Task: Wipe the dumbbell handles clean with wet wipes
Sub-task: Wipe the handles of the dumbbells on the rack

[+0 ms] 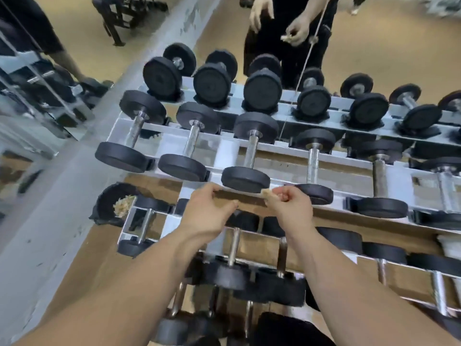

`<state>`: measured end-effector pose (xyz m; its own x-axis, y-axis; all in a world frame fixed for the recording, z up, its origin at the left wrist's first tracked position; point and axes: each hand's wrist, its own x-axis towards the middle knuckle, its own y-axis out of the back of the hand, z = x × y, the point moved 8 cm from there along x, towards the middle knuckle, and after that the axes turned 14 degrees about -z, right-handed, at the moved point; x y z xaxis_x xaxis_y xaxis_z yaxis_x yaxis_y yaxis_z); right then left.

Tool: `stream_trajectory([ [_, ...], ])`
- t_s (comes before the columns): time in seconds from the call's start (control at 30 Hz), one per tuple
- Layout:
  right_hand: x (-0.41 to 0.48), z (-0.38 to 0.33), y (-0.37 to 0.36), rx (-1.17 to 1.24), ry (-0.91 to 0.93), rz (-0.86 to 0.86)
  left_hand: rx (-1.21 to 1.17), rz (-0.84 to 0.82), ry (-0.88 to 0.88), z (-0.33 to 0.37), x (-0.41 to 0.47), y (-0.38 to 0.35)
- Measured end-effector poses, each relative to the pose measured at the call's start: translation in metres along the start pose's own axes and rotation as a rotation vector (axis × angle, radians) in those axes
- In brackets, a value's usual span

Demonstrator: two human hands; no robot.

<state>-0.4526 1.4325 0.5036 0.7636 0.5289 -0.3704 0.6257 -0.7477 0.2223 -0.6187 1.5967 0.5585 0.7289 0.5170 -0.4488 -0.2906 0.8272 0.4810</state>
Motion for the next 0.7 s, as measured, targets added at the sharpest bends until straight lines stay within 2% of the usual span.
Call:
stream_trajectory([
  [0.23, 0.037, -0.034, 0.002, 0.024, 0.044, -0.042, -0.033, -0.055, 0.026, 0.012, 0.049, 0.004],
  [0.33, 0.066, -0.039, 0.005, -0.035, 0.054, -0.125, -0.036, 0.023, 0.067, 0.016, 0.083, -0.001],
  [0.5, 0.12, -0.029, 0.005, -0.165, 0.062, -0.205, 0.004, 0.218, 0.258, 0.013, 0.15, -0.008],
  [0.63, 0.162, -0.023, -0.011, -0.187, 0.099, -0.26, -0.116, 0.297, 0.406, -0.01, 0.189, -0.022],
  [0.7, 0.179, -0.027, -0.019, -0.21, 0.141, -0.294, -0.15, 0.323, 0.398, -0.017, 0.193, -0.031],
])
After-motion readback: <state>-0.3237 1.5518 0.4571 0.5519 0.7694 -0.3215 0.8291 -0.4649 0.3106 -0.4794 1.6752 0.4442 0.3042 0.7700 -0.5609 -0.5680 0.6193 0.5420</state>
